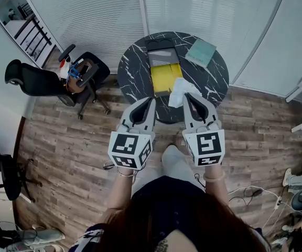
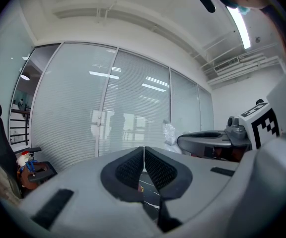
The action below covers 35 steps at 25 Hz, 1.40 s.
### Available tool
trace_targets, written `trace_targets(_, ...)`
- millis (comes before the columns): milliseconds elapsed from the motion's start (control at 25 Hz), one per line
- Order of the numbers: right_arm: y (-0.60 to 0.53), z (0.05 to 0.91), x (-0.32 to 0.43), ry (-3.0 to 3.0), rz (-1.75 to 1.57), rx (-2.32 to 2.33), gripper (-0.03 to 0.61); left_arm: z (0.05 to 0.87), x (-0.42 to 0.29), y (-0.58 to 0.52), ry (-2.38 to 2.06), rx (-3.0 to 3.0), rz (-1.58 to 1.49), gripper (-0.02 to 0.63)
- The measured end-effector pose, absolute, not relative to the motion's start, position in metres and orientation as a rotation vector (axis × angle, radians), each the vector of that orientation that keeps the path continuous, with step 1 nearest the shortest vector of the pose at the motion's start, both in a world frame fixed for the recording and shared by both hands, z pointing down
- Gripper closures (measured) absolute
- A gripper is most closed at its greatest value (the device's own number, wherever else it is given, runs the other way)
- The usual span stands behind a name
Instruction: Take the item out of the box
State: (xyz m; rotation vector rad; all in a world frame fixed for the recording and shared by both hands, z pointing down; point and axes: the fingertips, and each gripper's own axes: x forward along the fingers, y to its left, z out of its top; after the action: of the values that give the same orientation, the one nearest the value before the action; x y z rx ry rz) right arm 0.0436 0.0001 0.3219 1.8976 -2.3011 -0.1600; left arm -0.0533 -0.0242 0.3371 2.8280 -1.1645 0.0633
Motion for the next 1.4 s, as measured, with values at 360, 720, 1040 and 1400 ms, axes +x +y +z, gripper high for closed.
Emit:
trace_targets(360,0.024,0.325,0.038,-2.295,-0.17,1.89,0.555,0.336,-0.056,-0.001,-1.157,2.836,0.054,0.586)
trace_targets(720,0.032,0.329,0.036,-2.302,-0.144,1.887,0.555,0.341,-0.054,0.009,-1.146,2.835,0.081,0.586)
trace_targets(1040,0.037,0.333,0.036,-2.291,-0.134,1.889,0.555,0.344,-0.053,0.013,-1.131,2.834,0.086,0.586)
trace_targets(1400,0.036,0.338,0.039,-2.296,-0.115,1.882,0.555,0.346,-0.048,0.012,-1.118,2.831,0.092,0.586)
